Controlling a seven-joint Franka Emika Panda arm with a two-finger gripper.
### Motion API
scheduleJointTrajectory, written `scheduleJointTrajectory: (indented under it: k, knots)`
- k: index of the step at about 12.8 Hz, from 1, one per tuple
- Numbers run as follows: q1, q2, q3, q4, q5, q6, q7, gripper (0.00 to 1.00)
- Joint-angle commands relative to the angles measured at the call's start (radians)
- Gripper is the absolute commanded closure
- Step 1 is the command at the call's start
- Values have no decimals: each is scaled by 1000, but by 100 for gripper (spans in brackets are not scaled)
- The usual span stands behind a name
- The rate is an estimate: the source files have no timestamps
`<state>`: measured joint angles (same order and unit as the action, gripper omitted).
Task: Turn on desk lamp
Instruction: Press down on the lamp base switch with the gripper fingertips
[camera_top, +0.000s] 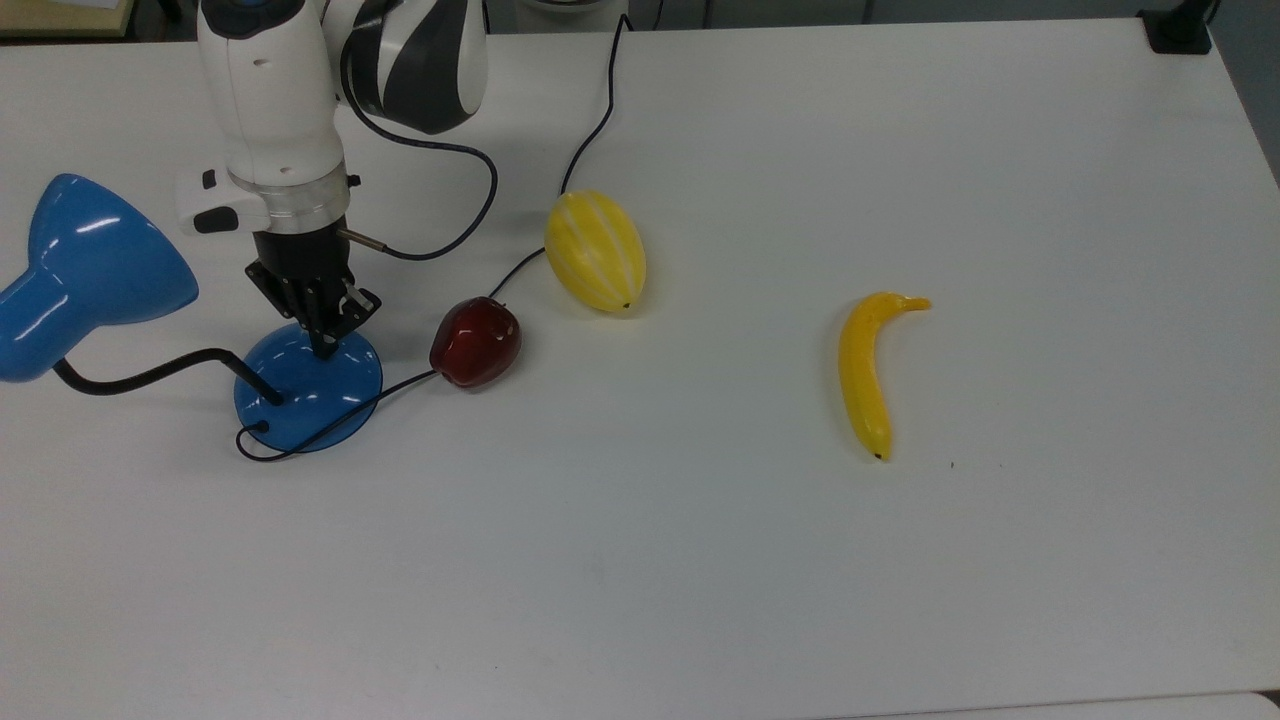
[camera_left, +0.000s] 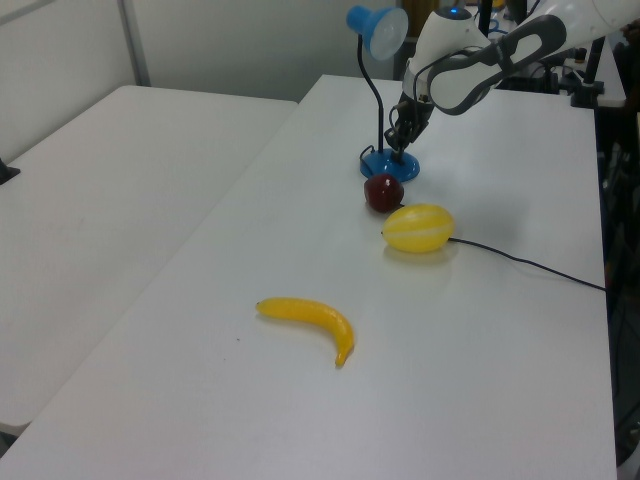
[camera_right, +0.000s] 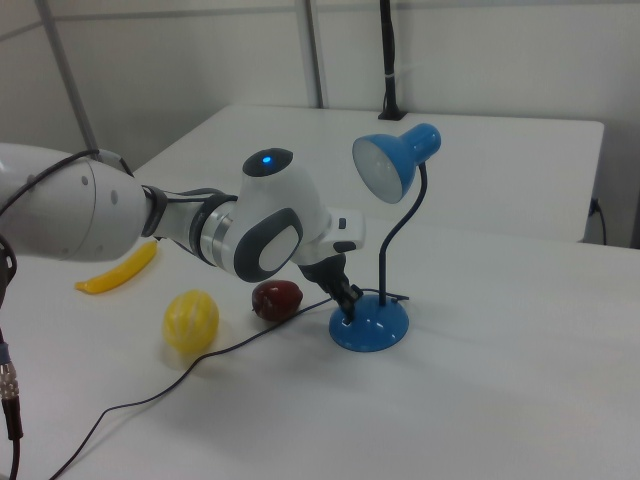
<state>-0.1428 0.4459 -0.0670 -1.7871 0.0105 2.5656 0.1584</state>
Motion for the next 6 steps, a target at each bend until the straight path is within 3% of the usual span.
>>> scheduleJointTrajectory:
  k: [1, 6]
  knots:
    - [8, -6, -10, -5, 0, -18, -23, 100]
    - [6, -18, -24, 0, 2, -51, -33, 100]
